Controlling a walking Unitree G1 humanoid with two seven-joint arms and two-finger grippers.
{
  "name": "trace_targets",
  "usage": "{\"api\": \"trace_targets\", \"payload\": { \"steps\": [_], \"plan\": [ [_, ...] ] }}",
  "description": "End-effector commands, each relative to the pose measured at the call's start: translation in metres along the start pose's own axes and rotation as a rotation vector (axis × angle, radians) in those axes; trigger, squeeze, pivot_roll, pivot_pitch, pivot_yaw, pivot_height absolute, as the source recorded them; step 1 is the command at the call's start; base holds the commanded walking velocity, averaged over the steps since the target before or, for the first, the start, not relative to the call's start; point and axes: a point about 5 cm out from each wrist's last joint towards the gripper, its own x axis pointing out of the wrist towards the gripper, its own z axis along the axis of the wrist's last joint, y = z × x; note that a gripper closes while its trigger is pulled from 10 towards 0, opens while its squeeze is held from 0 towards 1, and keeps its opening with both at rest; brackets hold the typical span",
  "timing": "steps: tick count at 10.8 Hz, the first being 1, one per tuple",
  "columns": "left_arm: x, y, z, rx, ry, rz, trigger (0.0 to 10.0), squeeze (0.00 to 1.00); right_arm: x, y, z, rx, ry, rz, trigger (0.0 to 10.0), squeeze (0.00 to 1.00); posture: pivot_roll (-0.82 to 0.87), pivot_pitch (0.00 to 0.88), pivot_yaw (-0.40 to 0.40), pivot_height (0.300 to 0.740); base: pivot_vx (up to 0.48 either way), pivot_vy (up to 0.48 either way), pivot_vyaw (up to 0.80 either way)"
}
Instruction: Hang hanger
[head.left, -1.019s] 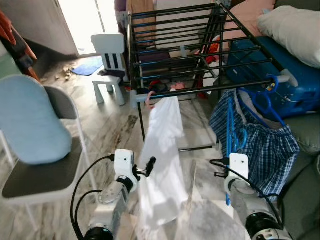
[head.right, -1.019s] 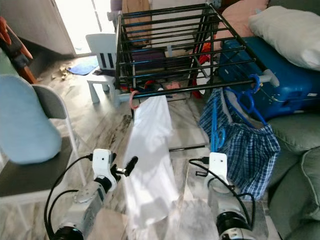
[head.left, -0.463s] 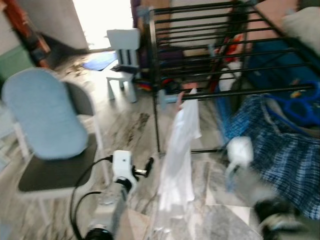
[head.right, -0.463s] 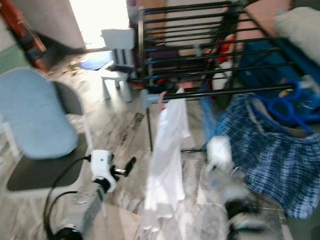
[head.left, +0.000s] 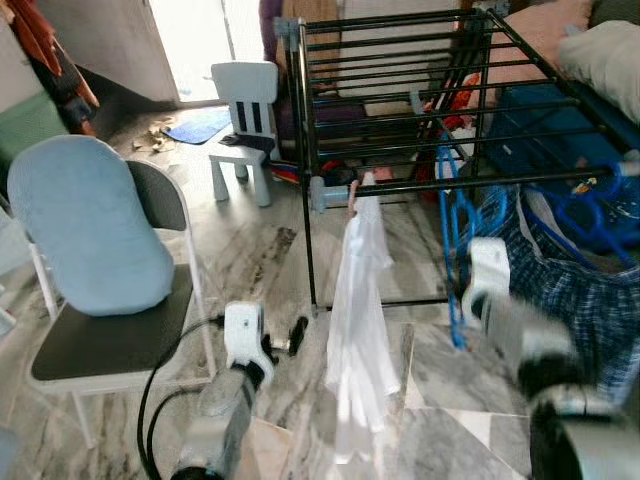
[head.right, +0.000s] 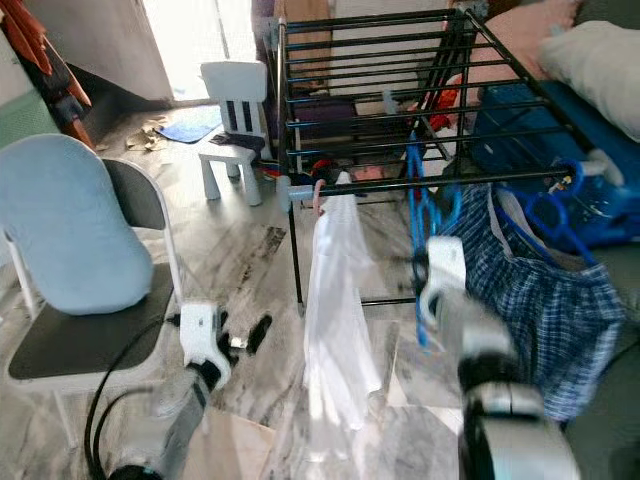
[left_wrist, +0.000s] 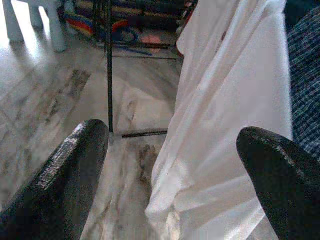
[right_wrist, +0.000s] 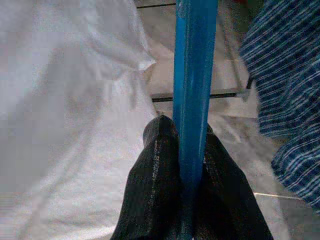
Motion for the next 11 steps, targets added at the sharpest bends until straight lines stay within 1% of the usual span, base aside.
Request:
{"api": "trace_targets", "payload": {
  "steps": [1,2,3,4,5,6,7,8,9,11],
  "plan": [
    [-0.001,0.002,0.004,0.012,-0.01,0.009,10.0,0.0,0.001,0.005,0.013,0.019,-0.016,0.018,10.0,0.0,-0.12,0.0,0.057,0.74,0.0,0.0,0.0],
    [-0.003,0.002,0.003,0.012,-0.005,0.01,10.0,0.0,0.002,0.013,0.022,0.05,0.009,0.056,10.0,0.0,-0.11,0.0,0.056,0.74,0.0,0.0,0.0],
    [-0.004,0.002,0.003,0.013,0.0,0.008,10.0,0.0,0.003,0.016,0.024,0.054,0.037,0.053,10.0,0.0,-0.11,0.0,0.054,0.74,0.0,0.0,0.0],
    [-0.006,0.002,0.003,0.016,0.004,0.004,10.0,0.0,0.003,0.02,0.028,0.022,0.031,0.057,10.0,0.0,-0.09,0.0,0.05,0.74,0.0,0.0,0.0],
    [-0.007,0.003,0.004,0.015,0.0,0.008,10.0,0.0,0.003,0.021,0.031,-0.005,-0.005,0.057,10.0,0.0,-0.09,0.0,0.048,0.74,0.0,0.0,0.0],
    [-0.009,0.005,0.003,0.015,0.003,0.02,10.0,0.0,0.003,0.018,0.021,-0.039,0.004,0.032,10.0,0.0,-0.09,0.0,0.047,0.74,0.0,0.0,0.0],
    [-0.012,0.008,0.001,0.018,0.017,0.027,10.0,0.0,0.003,0.017,0.005,-0.019,0.052,0.033,10.0,0.0,-0.09,0.0,0.05,0.74,0.0,0.0,0.0],
    [-0.012,0.008,0.0,0.02,0.025,0.025,10.0,0.0,0.003,0.017,-0.007,-0.018,0.081,0.029,10.0,0.0,-0.09,0.0,0.053,0.74,0.0,0.0,0.0],
    [-0.01,0.007,0.0,0.021,0.033,0.018,10.0,0.0,0.002,0.02,-0.024,-0.014,0.118,0.022,10.0,0.0,-0.11,0.0,0.063,0.74,0.0,0.0,0.0],
    [-0.003,0.001,0.006,0.017,0.019,-0.014,10.0,0.0,0.0,0.022,-0.045,0.01,0.168,-0.007,10.0,0.0,-0.12,0.0,0.075,0.74,0.0,0.0,0.0]
  ]
}}
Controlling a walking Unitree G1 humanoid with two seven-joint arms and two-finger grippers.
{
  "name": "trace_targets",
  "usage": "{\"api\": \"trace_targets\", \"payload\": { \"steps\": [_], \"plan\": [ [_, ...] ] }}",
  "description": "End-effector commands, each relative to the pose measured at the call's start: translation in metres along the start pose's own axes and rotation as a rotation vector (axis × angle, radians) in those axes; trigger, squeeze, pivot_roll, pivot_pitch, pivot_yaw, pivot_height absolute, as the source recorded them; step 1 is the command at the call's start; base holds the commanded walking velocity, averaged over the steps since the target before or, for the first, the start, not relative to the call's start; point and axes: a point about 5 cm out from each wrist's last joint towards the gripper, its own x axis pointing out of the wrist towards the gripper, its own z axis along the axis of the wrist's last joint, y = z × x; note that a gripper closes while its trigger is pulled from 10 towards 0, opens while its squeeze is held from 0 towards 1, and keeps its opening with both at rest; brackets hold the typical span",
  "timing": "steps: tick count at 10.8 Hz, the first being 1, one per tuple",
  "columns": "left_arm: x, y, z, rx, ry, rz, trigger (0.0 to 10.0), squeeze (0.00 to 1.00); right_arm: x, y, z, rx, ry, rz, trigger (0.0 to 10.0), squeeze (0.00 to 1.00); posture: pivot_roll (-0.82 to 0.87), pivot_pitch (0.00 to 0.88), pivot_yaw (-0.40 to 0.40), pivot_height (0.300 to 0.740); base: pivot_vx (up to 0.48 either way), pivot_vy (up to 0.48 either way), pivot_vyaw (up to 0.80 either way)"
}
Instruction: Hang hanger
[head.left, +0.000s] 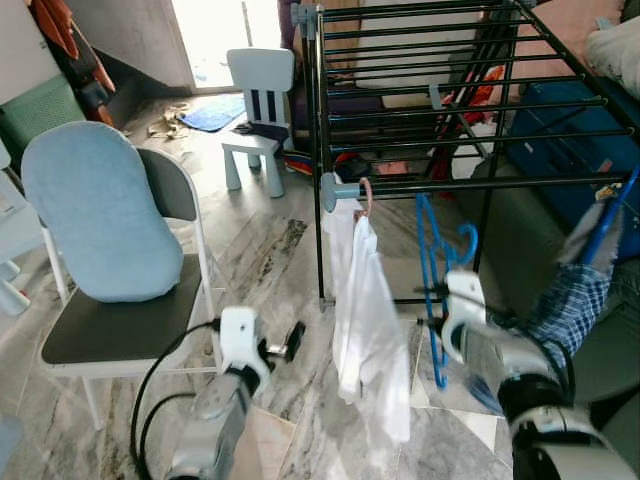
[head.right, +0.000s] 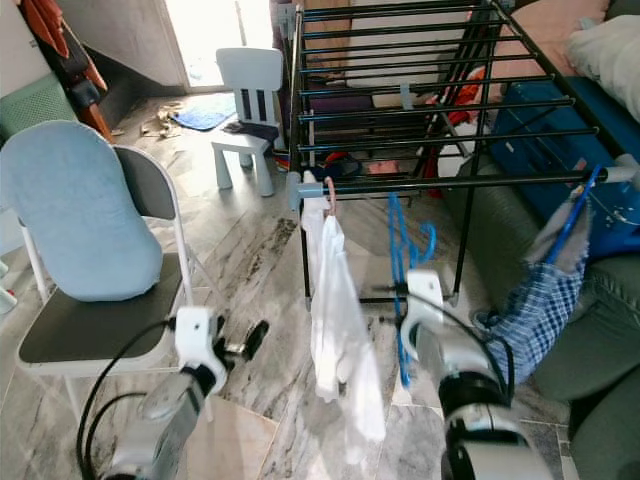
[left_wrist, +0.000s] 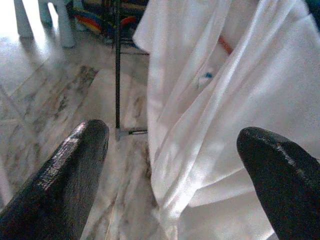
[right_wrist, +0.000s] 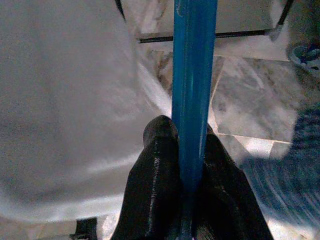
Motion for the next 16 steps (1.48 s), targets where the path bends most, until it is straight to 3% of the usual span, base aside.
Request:
{"api": "trace_targets", "payload": {
  "steps": [1,7,8,11,12,16],
  "plan": [
    [0.001,-0.001,0.002,-0.002,0.001,-0.014,10.0,0.0,-0.002,0.004,0.007,0.001,-0.031,0.002,10.0,0.0,-0.13,0.0,0.084,0.74,0.0,0.0,0.0],
    [0.002,-0.003,0.005,-0.022,-0.019,-0.039,10.0,0.0,-0.006,0.005,0.013,-0.014,-0.066,-0.018,10.0,0.0,-0.12,0.0,0.078,0.74,0.18,0.0,0.0],
    [0.001,-0.002,0.005,-0.025,-0.022,-0.035,10.0,0.0,-0.01,0.005,0.014,-0.038,-0.12,-0.009,10.0,0.0,-0.12,0.0,0.078,0.74,0.27,0.0,0.0],
    [-0.001,0.0,0.007,-0.026,-0.028,-0.025,10.0,0.0,-0.019,0.0,-0.053,-0.056,0.013,-0.03,10.0,0.0,-0.13,0.0,0.083,0.74,0.271,0.0,0.0],
    [-0.001,0.0,0.007,-0.022,-0.025,-0.03,10.0,0.0,-0.023,0.004,-0.064,-0.055,0.024,-0.024,10.0,0.0,-0.14,0.0,0.09,0.74,0.266,0.0,0.0],
    [0.001,-0.004,0.008,-0.006,-0.022,-0.064,10.0,0.0,-0.032,0.004,-0.068,-0.092,0.007,-0.041,10.0,0.0,-0.16,0.0,0.101,0.74,0.27,0.0,0.0]
  ]
}}
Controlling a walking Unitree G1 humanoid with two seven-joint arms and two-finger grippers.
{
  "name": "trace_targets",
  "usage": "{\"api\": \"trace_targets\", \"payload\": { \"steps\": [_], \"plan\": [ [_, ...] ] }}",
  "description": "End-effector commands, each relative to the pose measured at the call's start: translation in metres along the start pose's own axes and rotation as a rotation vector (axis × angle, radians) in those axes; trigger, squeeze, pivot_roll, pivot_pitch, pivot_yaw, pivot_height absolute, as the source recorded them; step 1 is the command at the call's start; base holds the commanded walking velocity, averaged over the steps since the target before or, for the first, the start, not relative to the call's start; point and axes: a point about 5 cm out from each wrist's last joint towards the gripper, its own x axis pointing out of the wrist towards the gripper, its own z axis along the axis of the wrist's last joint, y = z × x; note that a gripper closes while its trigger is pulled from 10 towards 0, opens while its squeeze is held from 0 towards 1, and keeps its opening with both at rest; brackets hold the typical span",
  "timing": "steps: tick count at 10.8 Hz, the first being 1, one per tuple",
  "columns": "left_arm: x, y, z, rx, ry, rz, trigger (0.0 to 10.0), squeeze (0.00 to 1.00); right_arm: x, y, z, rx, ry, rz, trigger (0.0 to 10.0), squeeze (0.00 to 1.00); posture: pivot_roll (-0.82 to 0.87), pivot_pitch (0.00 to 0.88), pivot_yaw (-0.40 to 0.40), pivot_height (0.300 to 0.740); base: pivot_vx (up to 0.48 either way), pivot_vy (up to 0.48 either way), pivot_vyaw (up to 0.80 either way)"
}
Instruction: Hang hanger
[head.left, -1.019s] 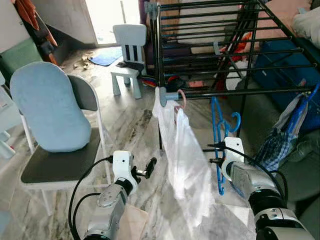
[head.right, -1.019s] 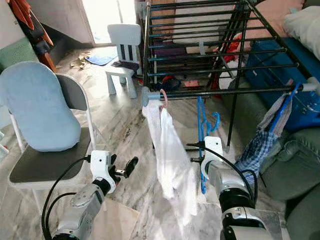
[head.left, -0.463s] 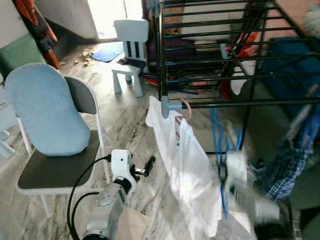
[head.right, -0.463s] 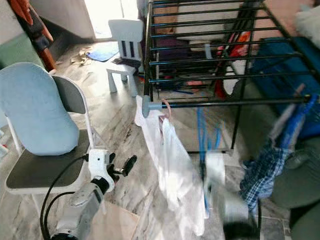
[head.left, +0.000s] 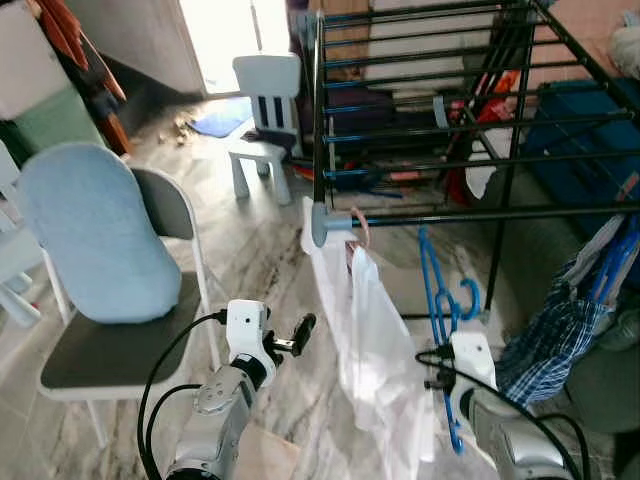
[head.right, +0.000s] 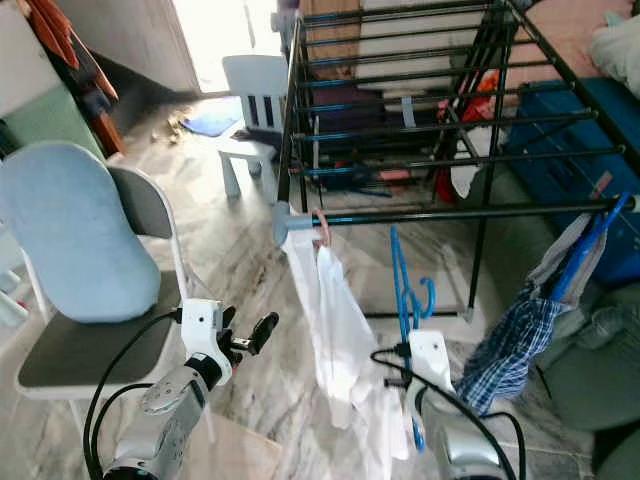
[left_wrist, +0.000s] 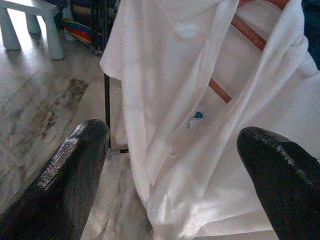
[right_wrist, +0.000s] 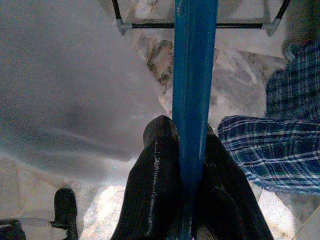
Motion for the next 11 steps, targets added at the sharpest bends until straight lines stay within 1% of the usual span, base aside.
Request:
{"api": "trace_targets", "payload": {
  "steps": [1,3,8,11],
  "plan": [
    [0.0,0.003,0.003,0.016,-0.002,0.006,10.0,0.0,-0.003,0.003,0.007,-0.011,-0.028,0.008,10.0,0.0,-0.16,0.0,0.096,0.74,0.281,0.0,0.0],
    [-0.003,0.004,0.001,0.008,-0.002,0.014,10.0,0.0,-0.004,0.006,-0.001,-0.026,0.009,0.036,10.0,0.0,-0.15,0.0,0.089,0.74,0.322,0.0,0.0],
    [-0.001,0.003,0.0,0.007,0.003,0.015,10.0,0.0,-0.003,0.007,-0.001,-0.039,0.022,0.048,10.0,0.0,-0.16,0.0,0.089,0.74,0.313,0.0,0.0],
    [-0.004,0.005,-0.001,0.004,-0.001,0.02,10.0,0.0,-0.005,0.006,-0.005,-0.036,0.026,0.04,10.0,0.0,-0.16,0.0,0.09,0.74,0.0,0.0,0.0]
  ]
}}
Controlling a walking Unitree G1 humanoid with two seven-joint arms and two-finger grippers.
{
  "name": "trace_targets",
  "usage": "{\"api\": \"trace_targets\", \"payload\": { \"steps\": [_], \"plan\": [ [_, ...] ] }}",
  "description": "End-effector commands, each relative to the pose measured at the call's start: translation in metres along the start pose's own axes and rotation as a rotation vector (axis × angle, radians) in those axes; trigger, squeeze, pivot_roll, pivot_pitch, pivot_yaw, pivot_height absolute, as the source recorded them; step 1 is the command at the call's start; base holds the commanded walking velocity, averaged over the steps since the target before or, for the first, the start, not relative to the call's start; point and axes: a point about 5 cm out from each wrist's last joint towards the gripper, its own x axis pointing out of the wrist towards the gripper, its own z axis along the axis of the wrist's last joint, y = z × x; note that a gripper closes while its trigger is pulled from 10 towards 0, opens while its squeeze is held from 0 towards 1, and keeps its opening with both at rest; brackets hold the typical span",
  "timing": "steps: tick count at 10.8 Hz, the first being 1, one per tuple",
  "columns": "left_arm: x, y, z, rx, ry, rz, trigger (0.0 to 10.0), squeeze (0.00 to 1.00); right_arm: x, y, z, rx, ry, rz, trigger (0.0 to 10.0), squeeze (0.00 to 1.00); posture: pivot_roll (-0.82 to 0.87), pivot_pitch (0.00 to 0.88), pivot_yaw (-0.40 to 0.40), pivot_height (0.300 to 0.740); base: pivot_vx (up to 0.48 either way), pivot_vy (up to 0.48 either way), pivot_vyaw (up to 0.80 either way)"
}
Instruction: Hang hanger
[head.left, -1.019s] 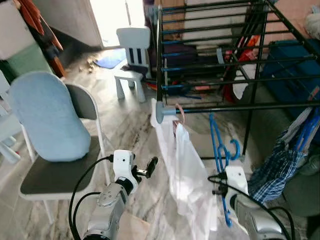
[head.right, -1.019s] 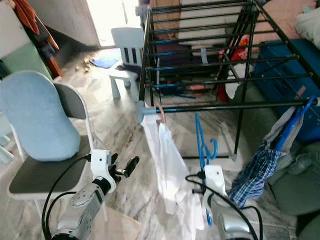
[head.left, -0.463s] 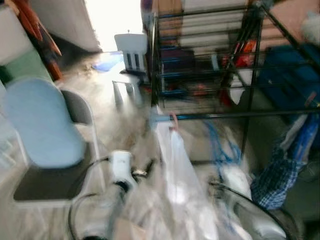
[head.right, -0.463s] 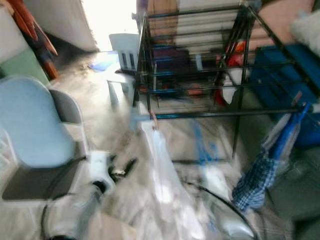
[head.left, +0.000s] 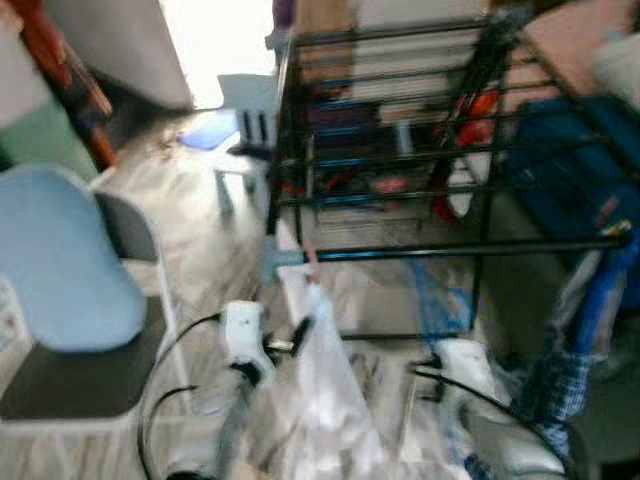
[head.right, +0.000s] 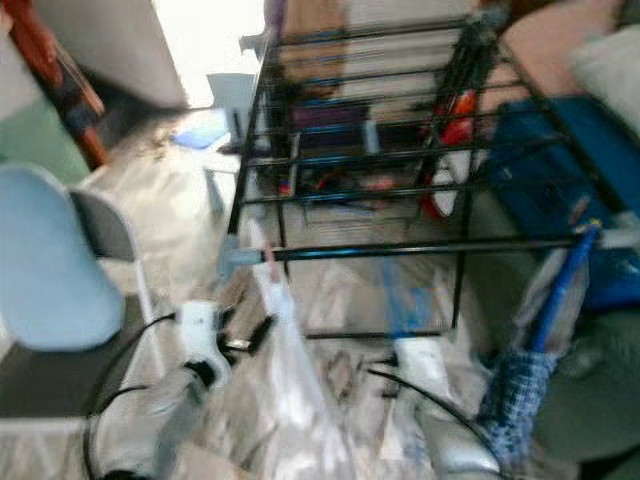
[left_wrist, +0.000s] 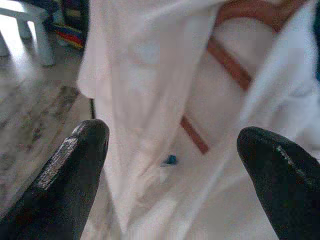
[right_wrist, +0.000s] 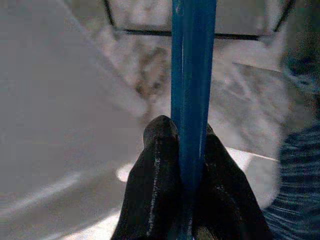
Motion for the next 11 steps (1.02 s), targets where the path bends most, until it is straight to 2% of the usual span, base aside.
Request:
{"api": "trace_targets", "payload": {
  "steps": [1,4,5,8,11],
  "plan": [
    [0.001,-0.002,0.003,0.005,-0.014,-0.002,10.0,0.0,-0.003,-0.01,-0.002,0.005,-0.002,-0.027,10.0,0.0,-0.16,0.0,0.091,0.74,0.0,0.0,0.0],
    [0.001,0.002,0.002,0.0,-0.003,0.017,10.0,0.0,-0.015,-0.014,0.007,-0.027,-0.05,-0.028,10.0,0.0,-0.16,0.0,0.101,0.74,0.0,0.0,0.0],
    [0.001,0.003,0.002,-0.009,0.003,0.019,10.0,0.0,-0.02,-0.012,0.017,-0.04,-0.087,-0.018,10.0,0.0,-0.17,0.0,0.105,0.74,0.0,0.0,0.0],
    [0.003,0.002,0.002,0.003,0.002,0.008,10.0,0.0,-0.029,-0.008,0.043,-0.009,-0.171,-0.033,10.0,0.0,-0.17,0.0,0.102,0.74,0.0,0.0,0.0],
    [0.003,0.002,0.0,0.008,0.009,0.011,10.0,0.0,-0.035,-0.009,0.059,0.049,-0.185,-0.014,10.0,0.0,-0.17,0.0,0.102,0.74,0.0,0.0,0.0]
  ]
}}
